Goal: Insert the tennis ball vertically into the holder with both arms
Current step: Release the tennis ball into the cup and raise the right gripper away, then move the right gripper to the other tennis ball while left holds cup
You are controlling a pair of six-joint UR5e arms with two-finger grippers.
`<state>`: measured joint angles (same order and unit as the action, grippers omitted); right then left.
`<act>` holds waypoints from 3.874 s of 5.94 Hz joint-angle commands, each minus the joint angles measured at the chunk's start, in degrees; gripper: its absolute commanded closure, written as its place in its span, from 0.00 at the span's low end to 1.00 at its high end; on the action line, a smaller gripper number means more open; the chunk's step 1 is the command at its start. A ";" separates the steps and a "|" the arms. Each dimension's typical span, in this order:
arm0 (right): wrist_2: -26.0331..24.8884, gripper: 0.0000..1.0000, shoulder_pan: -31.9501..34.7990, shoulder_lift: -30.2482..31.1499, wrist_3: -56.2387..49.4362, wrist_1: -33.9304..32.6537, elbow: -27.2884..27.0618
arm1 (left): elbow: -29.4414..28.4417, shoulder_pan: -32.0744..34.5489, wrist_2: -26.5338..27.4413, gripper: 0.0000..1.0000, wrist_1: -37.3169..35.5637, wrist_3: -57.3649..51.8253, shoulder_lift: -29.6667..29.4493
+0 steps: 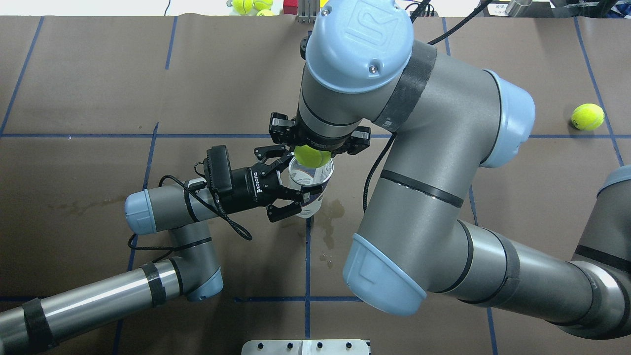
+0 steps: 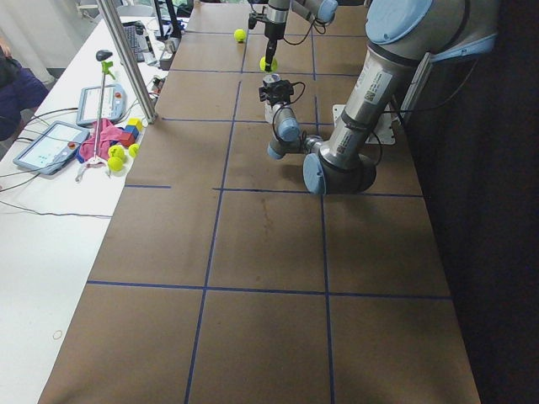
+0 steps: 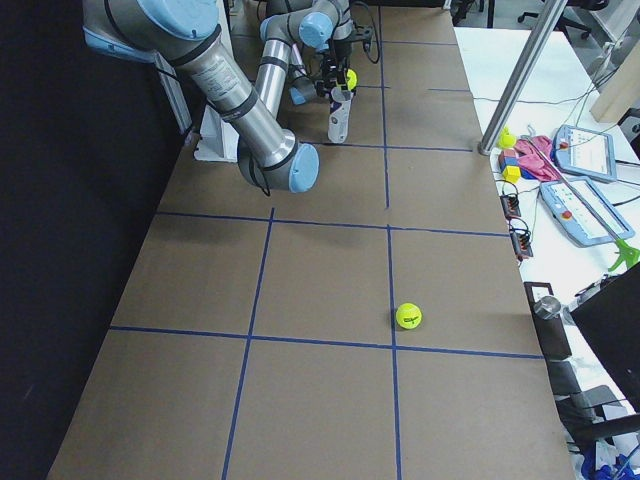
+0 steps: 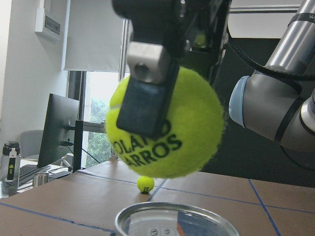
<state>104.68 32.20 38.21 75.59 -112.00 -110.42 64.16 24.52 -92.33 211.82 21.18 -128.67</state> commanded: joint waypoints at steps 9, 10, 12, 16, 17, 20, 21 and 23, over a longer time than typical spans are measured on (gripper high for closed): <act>18.85 0.00 23.10 12.81 -36.62 -0.07 0.02 | 0.17 0.09 0.92 0.53 0.09 1.48 0.09; 23.50 0.00 30.48 15.64 -47.96 -0.06 3.07 | 0.17 0.09 1.18 0.53 0.09 1.67 0.09; 25.04 0.00 37.13 19.86 -61.65 0.02 6.78 | 0.17 0.09 1.19 0.52 0.18 1.76 0.09; 30.23 0.00 46.10 20.85 -79.25 23.29 35.14 | 0.44 2.36 4.07 0.52 0.35 5.79 -0.09; 31.01 0.00 47.42 21.20 -83.45 23.40 36.66 | 0.44 2.37 4.78 0.52 0.35 5.80 -0.18; 30.50 0.00 48.22 30.73 -88.86 33.52 38.35 | 0.26 2.37 4.79 0.52 0.26 5.89 -0.18; 29.36 0.00 48.14 32.61 -87.47 36.29 38.43 | 0.26 2.37 4.79 0.52 0.26 5.89 -0.18; 28.13 0.00 47.00 37.00 -84.75 43.58 38.61 | 0.26 2.28 4.79 0.52 0.18 5.89 -0.18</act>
<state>133.43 79.89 73.21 -10.95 -72.21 -71.86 64.43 26.84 -87.54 212.05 27.07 -128.88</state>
